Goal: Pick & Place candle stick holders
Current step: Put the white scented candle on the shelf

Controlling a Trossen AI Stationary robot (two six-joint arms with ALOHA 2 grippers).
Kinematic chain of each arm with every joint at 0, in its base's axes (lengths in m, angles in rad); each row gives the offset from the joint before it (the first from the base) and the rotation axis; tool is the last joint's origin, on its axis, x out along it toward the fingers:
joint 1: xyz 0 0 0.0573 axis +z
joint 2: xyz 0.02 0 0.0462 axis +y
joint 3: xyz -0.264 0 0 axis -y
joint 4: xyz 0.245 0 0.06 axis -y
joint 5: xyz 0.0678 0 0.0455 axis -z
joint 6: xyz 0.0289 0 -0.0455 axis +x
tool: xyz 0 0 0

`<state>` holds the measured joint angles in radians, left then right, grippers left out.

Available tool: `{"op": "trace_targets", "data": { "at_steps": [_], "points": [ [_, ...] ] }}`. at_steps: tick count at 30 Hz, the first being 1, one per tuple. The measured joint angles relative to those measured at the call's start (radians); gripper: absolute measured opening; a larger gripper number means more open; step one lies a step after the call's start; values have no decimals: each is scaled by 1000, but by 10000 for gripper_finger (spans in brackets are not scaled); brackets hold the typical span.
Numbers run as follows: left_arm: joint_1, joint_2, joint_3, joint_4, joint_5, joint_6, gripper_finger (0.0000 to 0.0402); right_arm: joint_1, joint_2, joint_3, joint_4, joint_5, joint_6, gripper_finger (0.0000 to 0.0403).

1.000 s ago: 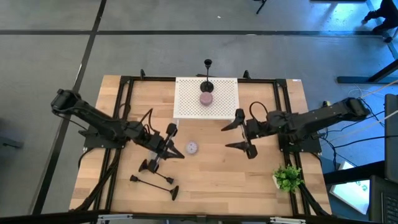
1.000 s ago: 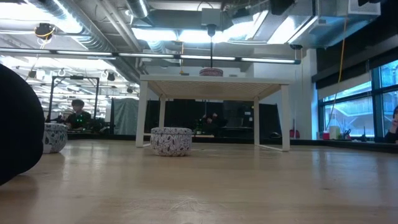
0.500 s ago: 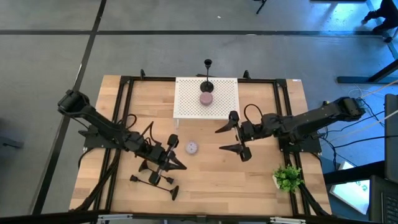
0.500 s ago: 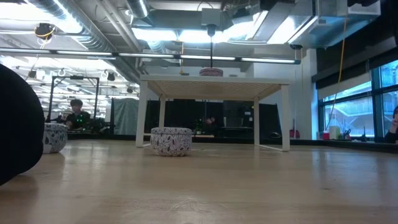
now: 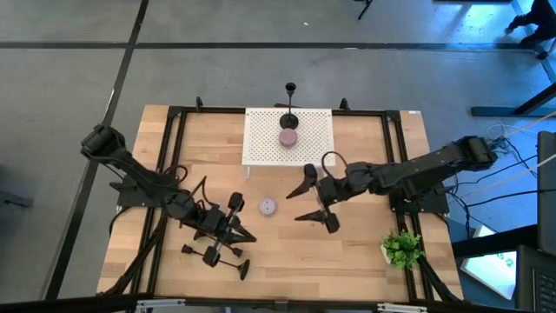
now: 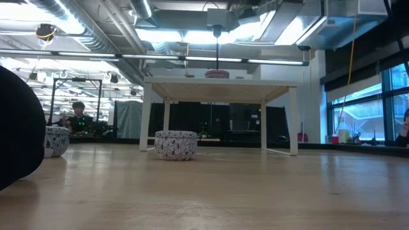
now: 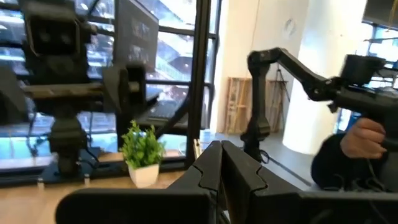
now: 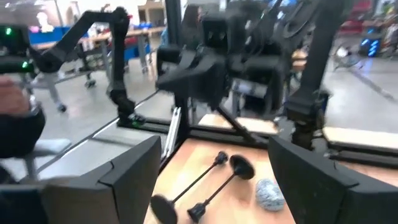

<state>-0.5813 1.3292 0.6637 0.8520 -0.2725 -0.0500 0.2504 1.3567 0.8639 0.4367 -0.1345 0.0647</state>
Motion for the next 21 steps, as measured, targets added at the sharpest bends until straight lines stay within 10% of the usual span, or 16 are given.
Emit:
{"op": "trace_targets", "data": {
  "at_steps": [21],
  "points": [
    [-132, -104, 12, -281, -213, -88, 5, 9, 102, 111, -176, -81, 0, 300]
  ]
}}
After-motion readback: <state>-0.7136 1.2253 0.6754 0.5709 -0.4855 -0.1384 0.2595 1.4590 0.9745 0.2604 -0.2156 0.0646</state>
